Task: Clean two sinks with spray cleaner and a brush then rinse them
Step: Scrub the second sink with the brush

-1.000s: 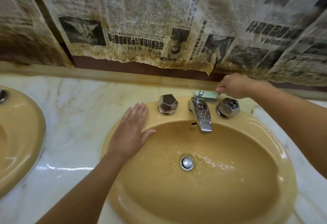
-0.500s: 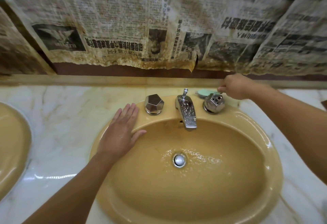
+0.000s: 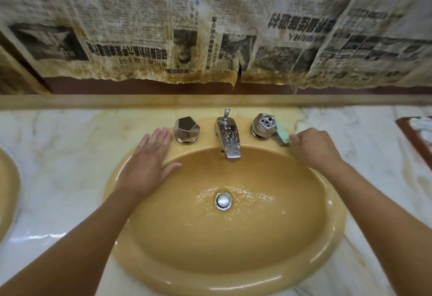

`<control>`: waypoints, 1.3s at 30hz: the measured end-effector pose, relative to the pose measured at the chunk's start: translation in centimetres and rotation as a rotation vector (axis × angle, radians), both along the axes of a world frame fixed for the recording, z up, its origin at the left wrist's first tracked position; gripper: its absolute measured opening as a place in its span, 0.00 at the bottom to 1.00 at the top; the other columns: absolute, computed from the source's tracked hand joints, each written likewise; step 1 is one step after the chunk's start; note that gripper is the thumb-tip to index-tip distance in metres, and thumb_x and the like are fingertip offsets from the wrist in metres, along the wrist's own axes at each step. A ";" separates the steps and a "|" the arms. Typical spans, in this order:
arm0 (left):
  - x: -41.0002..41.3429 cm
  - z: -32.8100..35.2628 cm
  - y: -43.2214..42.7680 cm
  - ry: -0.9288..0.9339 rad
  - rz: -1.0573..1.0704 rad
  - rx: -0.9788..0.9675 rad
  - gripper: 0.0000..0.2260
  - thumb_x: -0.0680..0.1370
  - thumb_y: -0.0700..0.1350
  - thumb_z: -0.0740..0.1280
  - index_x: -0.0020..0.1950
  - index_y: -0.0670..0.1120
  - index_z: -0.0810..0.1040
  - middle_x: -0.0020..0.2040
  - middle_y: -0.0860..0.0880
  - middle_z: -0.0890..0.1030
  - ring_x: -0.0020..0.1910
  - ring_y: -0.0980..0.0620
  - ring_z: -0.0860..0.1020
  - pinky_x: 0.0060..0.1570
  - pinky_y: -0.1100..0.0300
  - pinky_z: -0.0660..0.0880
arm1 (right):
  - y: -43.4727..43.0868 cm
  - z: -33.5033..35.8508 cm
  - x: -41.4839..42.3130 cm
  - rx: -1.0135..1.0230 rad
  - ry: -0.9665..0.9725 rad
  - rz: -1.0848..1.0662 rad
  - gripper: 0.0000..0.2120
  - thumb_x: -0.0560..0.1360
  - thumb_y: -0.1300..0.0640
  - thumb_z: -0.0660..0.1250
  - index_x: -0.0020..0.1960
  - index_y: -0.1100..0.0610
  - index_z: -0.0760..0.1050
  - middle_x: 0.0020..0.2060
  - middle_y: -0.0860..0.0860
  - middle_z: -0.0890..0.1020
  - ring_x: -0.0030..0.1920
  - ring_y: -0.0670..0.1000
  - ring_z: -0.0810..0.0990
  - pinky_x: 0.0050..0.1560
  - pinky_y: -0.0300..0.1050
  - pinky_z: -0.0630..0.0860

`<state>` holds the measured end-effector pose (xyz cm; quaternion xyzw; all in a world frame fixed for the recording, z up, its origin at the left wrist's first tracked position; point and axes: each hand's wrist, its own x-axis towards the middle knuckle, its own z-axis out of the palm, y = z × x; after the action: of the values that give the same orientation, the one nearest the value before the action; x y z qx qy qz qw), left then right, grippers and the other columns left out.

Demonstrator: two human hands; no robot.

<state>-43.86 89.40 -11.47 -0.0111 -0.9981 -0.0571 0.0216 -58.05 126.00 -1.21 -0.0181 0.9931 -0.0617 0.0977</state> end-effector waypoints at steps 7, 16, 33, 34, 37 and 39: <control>-0.2 -0.1 0.1 0.006 -0.005 -0.008 0.41 0.79 0.70 0.45 0.82 0.41 0.56 0.82 0.44 0.57 0.81 0.48 0.54 0.79 0.55 0.44 | -3.0 -1.1 9.0 -0.042 0.174 -0.068 0.18 0.84 0.48 0.56 0.48 0.57 0.79 0.35 0.53 0.75 0.33 0.57 0.68 0.33 0.48 0.63; -0.3 -0.2 0.1 0.022 -0.011 0.001 0.41 0.79 0.69 0.46 0.82 0.41 0.56 0.82 0.44 0.57 0.81 0.48 0.54 0.79 0.55 0.44 | -8.2 -3.6 7.7 -0.221 0.321 0.051 0.19 0.84 0.50 0.58 0.48 0.62 0.80 0.39 0.58 0.81 0.36 0.61 0.77 0.34 0.48 0.65; -0.8 0.2 0.3 0.014 -0.017 0.017 0.40 0.79 0.67 0.52 0.82 0.41 0.54 0.82 0.44 0.55 0.82 0.49 0.52 0.80 0.52 0.46 | -5.5 -0.6 9.9 -0.591 0.203 -0.158 0.18 0.81 0.49 0.62 0.35 0.53 0.78 0.24 0.49 0.71 0.29 0.53 0.68 0.31 0.48 0.63; -0.9 0.3 0.4 0.011 -0.014 0.024 0.40 0.79 0.67 0.52 0.82 0.41 0.53 0.82 0.45 0.55 0.82 0.49 0.51 0.80 0.53 0.45 | -6.2 -0.8 10.1 -0.718 0.142 -0.235 0.19 0.82 0.49 0.62 0.34 0.53 0.77 0.25 0.48 0.70 0.28 0.52 0.66 0.31 0.48 0.61; -0.6 0.6 0.6 0.023 0.009 0.056 0.40 0.79 0.67 0.53 0.83 0.43 0.53 0.83 0.46 0.54 0.82 0.50 0.50 0.80 0.55 0.43 | -8.6 -2.1 12.8 -1.091 -0.071 -0.483 0.16 0.81 0.48 0.62 0.42 0.54 0.81 0.25 0.47 0.65 0.26 0.49 0.61 0.30 0.44 0.59; -0.1 0.8 0.7 0.028 0.041 0.088 0.38 0.80 0.66 0.56 0.83 0.44 0.54 0.83 0.47 0.55 0.82 0.50 0.51 0.80 0.56 0.43 | -8.9 -2.8 15.1 -1.203 -0.156 -0.603 0.15 0.81 0.50 0.62 0.44 0.57 0.81 0.24 0.46 0.61 0.24 0.47 0.58 0.25 0.40 0.57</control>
<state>-43.96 90.11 -10.64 0.0094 -0.9942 -0.1002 0.0373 -42.97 117.06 -4.02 0.2131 0.7376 -0.6292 0.1207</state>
